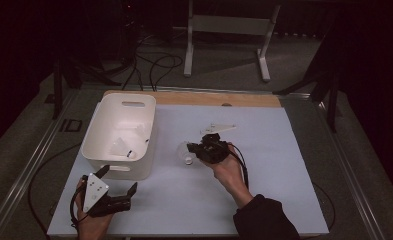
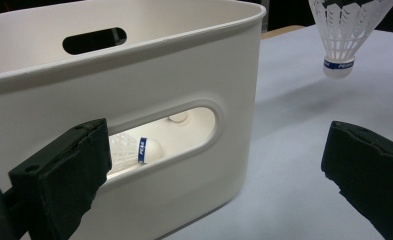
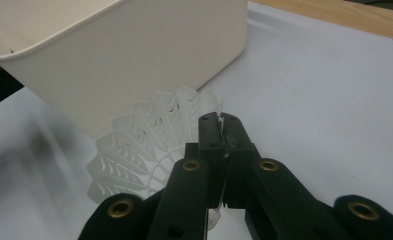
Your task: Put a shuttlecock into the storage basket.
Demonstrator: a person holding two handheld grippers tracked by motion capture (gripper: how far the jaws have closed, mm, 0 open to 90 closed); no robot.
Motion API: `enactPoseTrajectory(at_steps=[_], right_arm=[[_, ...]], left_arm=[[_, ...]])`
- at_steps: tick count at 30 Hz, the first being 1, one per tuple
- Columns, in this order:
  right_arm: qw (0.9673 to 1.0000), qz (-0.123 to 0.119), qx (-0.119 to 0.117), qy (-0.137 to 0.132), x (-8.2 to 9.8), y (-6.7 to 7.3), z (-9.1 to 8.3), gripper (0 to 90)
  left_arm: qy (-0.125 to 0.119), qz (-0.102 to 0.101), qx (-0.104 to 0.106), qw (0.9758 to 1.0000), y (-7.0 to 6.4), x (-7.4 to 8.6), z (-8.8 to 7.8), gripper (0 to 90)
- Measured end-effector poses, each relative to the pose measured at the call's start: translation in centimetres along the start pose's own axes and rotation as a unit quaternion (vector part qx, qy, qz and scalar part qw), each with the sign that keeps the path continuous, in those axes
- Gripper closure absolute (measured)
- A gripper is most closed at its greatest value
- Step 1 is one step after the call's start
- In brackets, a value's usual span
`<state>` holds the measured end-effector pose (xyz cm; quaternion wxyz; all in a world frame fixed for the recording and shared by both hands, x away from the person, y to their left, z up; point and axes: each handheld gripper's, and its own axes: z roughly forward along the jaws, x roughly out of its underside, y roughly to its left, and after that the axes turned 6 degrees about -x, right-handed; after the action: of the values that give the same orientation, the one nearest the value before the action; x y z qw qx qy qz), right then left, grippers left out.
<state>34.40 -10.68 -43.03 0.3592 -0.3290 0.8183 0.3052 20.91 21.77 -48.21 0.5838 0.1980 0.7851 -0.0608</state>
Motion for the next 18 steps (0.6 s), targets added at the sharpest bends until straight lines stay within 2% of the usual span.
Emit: enactPoseTrajectory(at_steps=[18], right_arm=[[0.9999, 0.003, 0.007, -0.015, -0.93, -0.10, -0.32, 89.9]], left_arm=[[-0.001, -0.001, 0.000, 1.0000, 0.03, 0.00, -0.03, 0.2]])
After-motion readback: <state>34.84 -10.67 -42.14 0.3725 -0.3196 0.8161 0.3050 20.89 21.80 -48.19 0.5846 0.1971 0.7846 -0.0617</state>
